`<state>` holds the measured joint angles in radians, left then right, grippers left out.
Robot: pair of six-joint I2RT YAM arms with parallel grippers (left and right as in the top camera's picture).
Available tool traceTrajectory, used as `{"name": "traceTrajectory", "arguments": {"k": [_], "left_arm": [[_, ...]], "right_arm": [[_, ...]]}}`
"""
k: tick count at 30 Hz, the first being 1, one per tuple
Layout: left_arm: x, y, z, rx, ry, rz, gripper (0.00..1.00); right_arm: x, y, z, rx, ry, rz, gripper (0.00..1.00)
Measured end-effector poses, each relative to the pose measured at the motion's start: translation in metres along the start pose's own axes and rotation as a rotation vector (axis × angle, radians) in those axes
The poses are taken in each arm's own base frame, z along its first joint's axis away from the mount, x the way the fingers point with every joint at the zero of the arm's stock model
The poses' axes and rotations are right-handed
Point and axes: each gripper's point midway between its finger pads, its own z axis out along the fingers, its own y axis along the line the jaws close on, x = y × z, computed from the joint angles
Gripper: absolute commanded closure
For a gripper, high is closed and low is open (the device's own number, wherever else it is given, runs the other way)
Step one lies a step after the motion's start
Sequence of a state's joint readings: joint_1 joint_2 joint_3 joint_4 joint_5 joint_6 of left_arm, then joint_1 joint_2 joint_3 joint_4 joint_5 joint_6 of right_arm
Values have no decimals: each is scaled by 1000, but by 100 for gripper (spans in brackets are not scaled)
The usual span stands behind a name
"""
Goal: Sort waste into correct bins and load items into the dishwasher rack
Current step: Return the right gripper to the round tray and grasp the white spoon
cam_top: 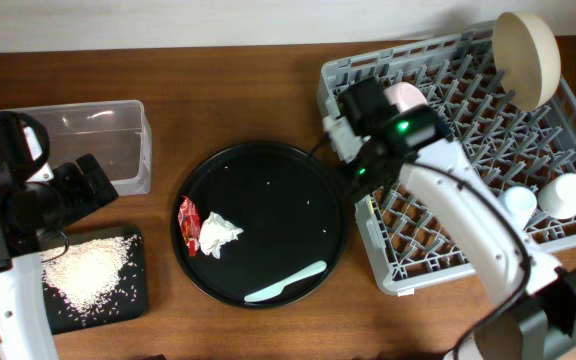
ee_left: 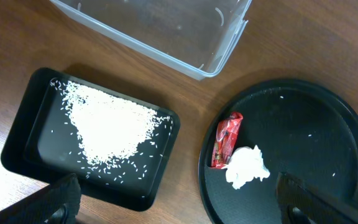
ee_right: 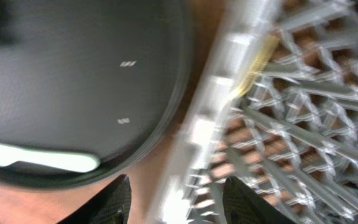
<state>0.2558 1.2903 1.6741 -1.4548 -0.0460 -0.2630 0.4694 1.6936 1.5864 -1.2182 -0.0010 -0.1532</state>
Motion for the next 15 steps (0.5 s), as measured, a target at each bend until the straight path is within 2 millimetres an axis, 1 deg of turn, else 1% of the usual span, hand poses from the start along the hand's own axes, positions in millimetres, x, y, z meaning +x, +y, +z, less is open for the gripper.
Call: {"name": "traceTrajectory", "arguments": {"k": [2, 3, 4, 6, 7, 9, 12, 13, 15], "left_arm": [[0, 0, 0, 0, 1, 0, 1], [0, 0, 0, 0, 0, 0, 1], [0, 0, 0, 0, 1, 0, 1], [0, 0, 0, 0, 0, 0, 1], [0, 0, 0, 0, 0, 0, 1], [0, 0, 0, 0, 0, 0, 1], [0, 0, 0, 0, 0, 0, 1], [0, 0, 0, 0, 0, 0, 1], [0, 0, 0, 0, 0, 0, 1]], "right_arm": [[-1, 28, 3, -33, 4, -107, 48], [3, 44, 7, -51, 20, -169, 48], [12, 64, 17, -68, 50, -259, 48], [27, 92, 36, -91, 98, -389, 48], [42, 112, 57, -89, 139, -501, 47], [57, 123, 72, -89, 184, -583, 43], [78, 138, 89, -89, 227, -742, 42], [83, 142, 92, -90, 235, -780, 42], [81, 150, 96, -89, 209, -836, 42]]}}
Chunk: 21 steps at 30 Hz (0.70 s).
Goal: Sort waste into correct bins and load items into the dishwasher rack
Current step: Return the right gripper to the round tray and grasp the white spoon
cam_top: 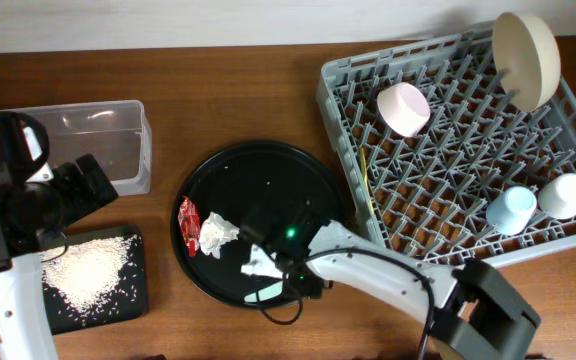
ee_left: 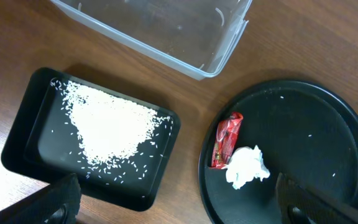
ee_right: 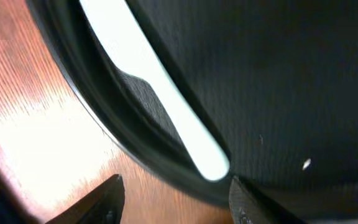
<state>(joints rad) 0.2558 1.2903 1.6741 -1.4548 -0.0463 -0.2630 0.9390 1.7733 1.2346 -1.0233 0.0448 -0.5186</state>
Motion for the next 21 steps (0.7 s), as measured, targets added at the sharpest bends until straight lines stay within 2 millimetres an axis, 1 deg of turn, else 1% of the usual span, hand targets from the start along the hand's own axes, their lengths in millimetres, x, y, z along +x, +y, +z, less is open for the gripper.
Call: {"name": "traceTrajectory", "arguments": {"k": [3, 5, 8, 9, 11, 17, 21], "left_arm": [[0, 0, 0, 0, 0, 0, 1], [0, 0, 0, 0, 0, 0, 1], [0, 0, 0, 0, 0, 0, 1], [0, 0, 0, 0, 0, 0, 1], [0, 0, 0, 0, 0, 0, 1], [0, 0, 0, 0, 0, 0, 1], [0, 0, 0, 0, 0, 0, 0]], "right_arm": [[-15, -8, 0, 41, -58, -26, 42], [-20, -10, -1, 45, -77, -35, 42], [-18, -6, 0, 29, -75, -44, 40], [-17, -5, 1, 24, -73, -56, 37], [-16, -3, 5, 19, -69, -74, 33], [-18, -3, 19, 23, -79, -120, 32], [-15, -2, 38, 2, -31, -143, 31]]}}
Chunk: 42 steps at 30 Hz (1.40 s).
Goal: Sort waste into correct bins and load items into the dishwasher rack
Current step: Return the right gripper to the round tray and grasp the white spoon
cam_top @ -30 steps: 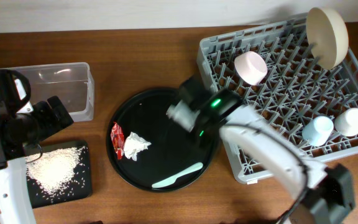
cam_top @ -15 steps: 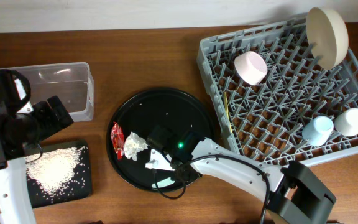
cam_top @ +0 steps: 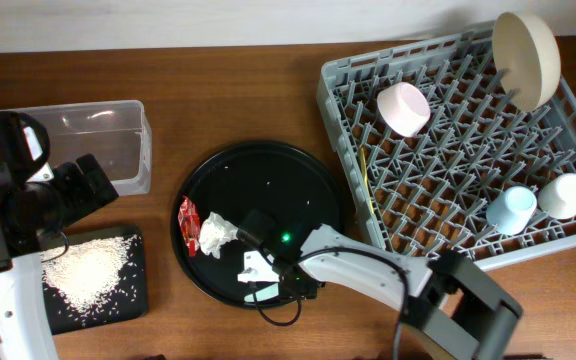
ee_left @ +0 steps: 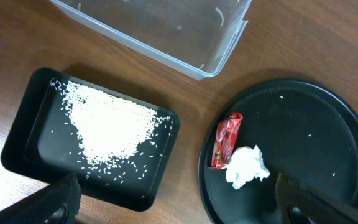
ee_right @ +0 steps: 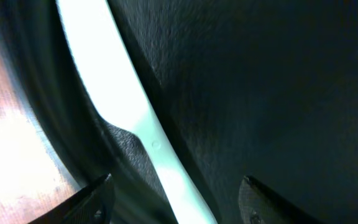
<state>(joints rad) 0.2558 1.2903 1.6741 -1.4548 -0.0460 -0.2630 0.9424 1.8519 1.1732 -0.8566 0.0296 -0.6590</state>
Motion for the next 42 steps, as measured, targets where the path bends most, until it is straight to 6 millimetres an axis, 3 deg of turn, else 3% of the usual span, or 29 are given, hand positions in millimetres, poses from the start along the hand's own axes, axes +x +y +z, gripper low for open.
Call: {"name": "traceTrajectory", "arguments": {"k": [4, 15, 24, 31, 33, 35, 37, 42], "left_arm": [[0, 0, 0, 0, 0, 0, 1], [0, 0, 0, 0, 0, 0, 1], [0, 0, 0, 0, 0, 0, 1], [0, 0, 0, 0, 0, 0, 1], [0, 0, 0, 0, 0, 0, 1], [0, 0, 0, 0, 0, 0, 1], [0, 0, 0, 0, 0, 0, 1], [0, 0, 0, 0, 0, 0, 1]], "right_arm": [[6, -3, 12, 12, 49, -10, 31], [-4, -15, 12, 66, 13, -19, 39], [-3, -20, 12, 97, 26, -1, 51], [-10, -37, -10, 152, 36, 21, 53], [-13, -44, -17, 174, 32, 32, 52], [-16, -49, -22, 193, 30, 38, 39], [-16, -47, -27, 180, 36, 40, 33], [-18, -16, -26, 12, 3, 16, 32]]}}
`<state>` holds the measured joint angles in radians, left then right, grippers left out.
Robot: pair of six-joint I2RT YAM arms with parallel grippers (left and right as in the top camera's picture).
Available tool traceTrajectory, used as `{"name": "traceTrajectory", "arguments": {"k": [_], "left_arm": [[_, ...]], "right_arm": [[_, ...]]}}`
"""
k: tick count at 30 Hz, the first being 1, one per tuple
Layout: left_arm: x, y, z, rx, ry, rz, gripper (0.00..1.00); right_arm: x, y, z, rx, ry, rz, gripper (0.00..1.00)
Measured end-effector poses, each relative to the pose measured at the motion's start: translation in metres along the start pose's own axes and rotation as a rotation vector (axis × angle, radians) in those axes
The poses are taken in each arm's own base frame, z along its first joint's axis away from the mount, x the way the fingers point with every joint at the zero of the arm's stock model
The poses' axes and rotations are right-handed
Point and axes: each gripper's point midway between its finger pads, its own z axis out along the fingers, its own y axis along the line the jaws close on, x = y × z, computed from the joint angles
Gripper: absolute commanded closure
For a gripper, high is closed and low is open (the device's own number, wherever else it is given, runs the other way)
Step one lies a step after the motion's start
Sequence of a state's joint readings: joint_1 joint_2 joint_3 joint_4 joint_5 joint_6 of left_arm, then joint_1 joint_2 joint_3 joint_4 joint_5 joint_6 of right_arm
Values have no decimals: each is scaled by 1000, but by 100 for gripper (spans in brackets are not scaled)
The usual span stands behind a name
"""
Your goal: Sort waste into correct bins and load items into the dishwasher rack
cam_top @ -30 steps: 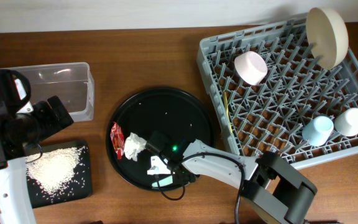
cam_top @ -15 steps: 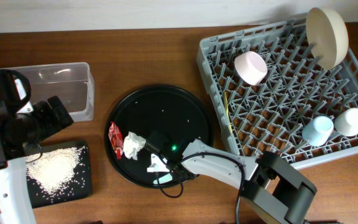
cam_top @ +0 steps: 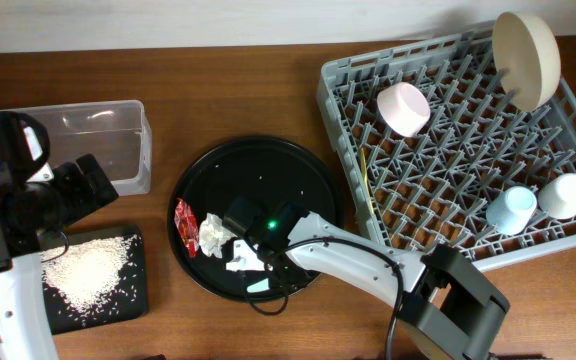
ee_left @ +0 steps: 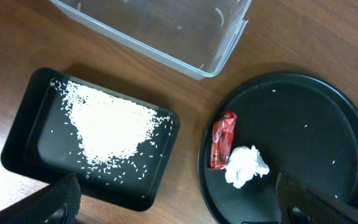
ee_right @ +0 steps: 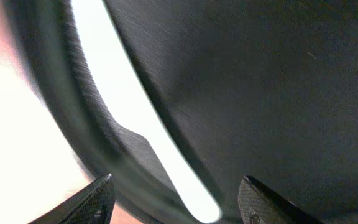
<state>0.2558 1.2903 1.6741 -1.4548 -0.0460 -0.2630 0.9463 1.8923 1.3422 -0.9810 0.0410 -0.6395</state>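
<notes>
A black round plate (cam_top: 268, 170) holds a red wrapper (cam_top: 184, 223), a crumpled white tissue (cam_top: 213, 234) and a pale green plastic knife (ee_right: 135, 124). From overhead only a bit of the knife (cam_top: 259, 286) shows beneath the arm. My right gripper (ee_right: 178, 182) is low over the plate's front rim, open, its fingers on either side of the knife's handle. My left gripper (ee_left: 179, 202) hangs open high above the table's left side, holding nothing. The wrapper (ee_left: 222, 140) and tissue (ee_left: 246, 165) also show in the left wrist view.
A grey dishwasher rack (cam_top: 448, 150) at the right holds a pink cup (cam_top: 403, 108), a beige bowl (cam_top: 528, 55), a blue cup (cam_top: 511, 208) and a white cup (cam_top: 563, 195). A clear bin (cam_top: 98, 140) and a black tray of rice (cam_top: 93, 275) stand at the left.
My right gripper has moved a little left along the plate's front rim, still open around the knife. The plate with its contents has shifted slightly left. The left arm is unchanged.
My right gripper was first up at the rack's left edge, with the knife lying free on the plate's front. Then it was down at the knife near the front rim, open. It stayed open over the knife, and the plate now sits slightly further left.
</notes>
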Motion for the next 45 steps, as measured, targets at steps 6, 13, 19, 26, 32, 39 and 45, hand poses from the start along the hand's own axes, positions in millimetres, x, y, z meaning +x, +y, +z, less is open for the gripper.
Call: {"name": "traceTrajectory", "arguments": {"k": [6, 13, 19, 26, 32, 39, 45], "left_arm": [[0, 0, 0, 0, 0, 0, 1], [0, 0, 0, 0, 0, 0, 0], [0, 0, 0, 0, 0, 0, 1], [0, 0, 0, 0, 0, 0, 1], [0, 0, 0, 0, 0, 0, 1], [0, 0, 0, 0, 0, 0, 1], [0, 0, 0, 0, 1, 0, 1]], "right_arm": [[-14, 5, 13, -23, -85, -5, 32], [1, 6, 23, -5, -26, -19, 29], [0, 3, 35, 6, -18, -37, 29], [0, 2, 41, 11, -9, -41, 57], [4, -2, 39, 19, 38, -10, 66], [-3, -19, 26, 81, 42, 34, 67], [-7, -28, 18, 119, 33, 40, 56]]}}
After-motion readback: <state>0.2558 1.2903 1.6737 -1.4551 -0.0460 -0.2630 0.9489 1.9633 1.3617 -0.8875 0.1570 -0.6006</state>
